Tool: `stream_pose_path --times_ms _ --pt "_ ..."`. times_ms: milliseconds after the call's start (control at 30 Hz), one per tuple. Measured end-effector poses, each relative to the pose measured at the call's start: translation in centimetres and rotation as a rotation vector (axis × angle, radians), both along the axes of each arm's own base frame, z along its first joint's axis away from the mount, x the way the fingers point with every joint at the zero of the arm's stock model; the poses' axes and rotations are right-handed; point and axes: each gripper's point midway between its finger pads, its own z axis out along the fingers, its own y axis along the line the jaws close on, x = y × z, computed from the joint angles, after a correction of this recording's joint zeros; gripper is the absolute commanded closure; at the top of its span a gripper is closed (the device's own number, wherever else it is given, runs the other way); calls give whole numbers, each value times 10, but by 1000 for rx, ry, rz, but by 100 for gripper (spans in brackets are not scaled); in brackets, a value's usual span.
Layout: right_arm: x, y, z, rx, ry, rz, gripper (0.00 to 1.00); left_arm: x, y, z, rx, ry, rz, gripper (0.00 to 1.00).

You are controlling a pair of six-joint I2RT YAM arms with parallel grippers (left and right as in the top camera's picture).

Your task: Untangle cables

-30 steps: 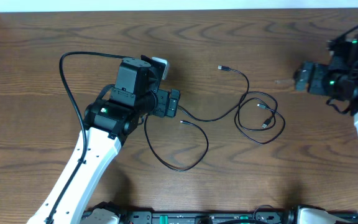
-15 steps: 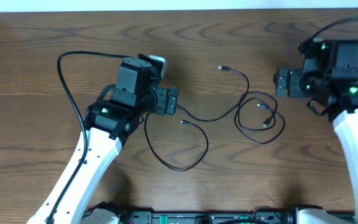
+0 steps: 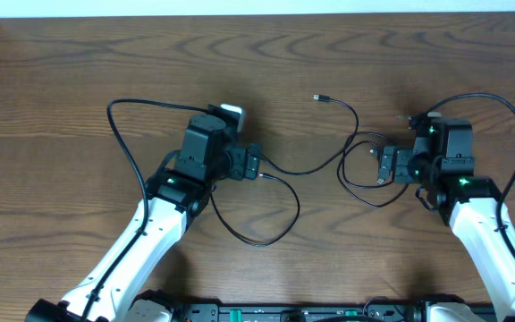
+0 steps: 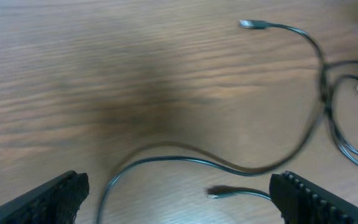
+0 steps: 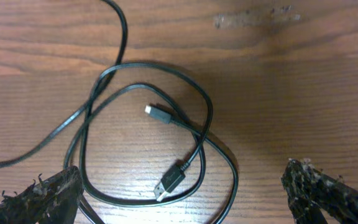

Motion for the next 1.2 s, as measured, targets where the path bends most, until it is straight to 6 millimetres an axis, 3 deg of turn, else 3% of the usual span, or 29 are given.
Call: stream_pose_path --times_ms 367,500,733,767,800,967,1200 --pt "-2 17 -11 65 36 84 1 -28 -52 7 -91 -43 -421 3" --pt "-7 21 -14 85 62 99 1 -34 -62 -11 -93 -15 -529 2" --pt "-14 27 -17 113 90 116 1 -28 -79 -50 -133 23 -623 5" --pt "-15 28 -17 117 94 118 1 -28 -79 -56 -139 37 -628 17" --pt "-16 28 -17 122 97 121 1 -28 -79 -61 -143 48 -631 20" --pt "-22 33 -20 148 126 138 1 -17 -70 -69 -144 38 -618 21" --pt "-30 38 -22 170 157 151 1 15 -31 -72 -136 -9 -510 21"
